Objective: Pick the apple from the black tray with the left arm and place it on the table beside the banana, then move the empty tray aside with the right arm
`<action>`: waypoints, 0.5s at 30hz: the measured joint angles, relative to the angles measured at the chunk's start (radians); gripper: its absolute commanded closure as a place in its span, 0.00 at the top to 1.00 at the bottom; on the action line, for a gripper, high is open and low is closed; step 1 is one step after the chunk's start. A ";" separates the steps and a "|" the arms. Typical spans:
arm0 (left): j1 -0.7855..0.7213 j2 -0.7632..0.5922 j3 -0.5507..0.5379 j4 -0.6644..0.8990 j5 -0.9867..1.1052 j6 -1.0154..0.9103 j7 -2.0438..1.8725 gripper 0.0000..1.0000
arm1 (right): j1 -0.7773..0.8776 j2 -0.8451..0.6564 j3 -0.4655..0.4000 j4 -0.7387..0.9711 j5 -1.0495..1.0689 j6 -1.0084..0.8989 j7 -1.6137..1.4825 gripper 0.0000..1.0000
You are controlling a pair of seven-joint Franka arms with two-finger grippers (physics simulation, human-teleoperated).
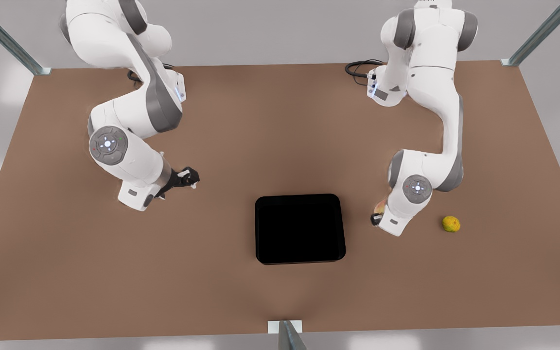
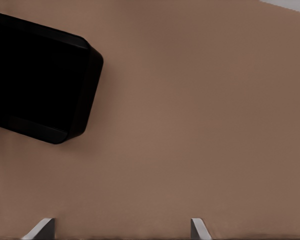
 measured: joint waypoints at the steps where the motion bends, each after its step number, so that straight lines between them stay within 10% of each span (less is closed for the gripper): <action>1: 0.054 0.013 0.003 -0.026 0.004 0.025 0.047 0.74 | 0.015 0.049 0.012 0.000 0.018 0.012 0.044 1.00; 6: 0.146 0.123 0.002 -0.052 0.000 0.135 0.236 1.00 | 0.049 0.247 0.025 0.071 0.081 0.139 0.248 1.00; 12: 0.149 0.087 0.006 -0.036 -0.005 0.185 0.403 1.00 | 0.145 0.402 0.021 0.146 0.041 0.261 0.446 1.00; 15: 0.149 0.010 0.010 0.246 -0.008 0.031 0.456 1.00 | 0.155 0.416 0.021 0.122 -0.004 0.301 0.496 1.00</action>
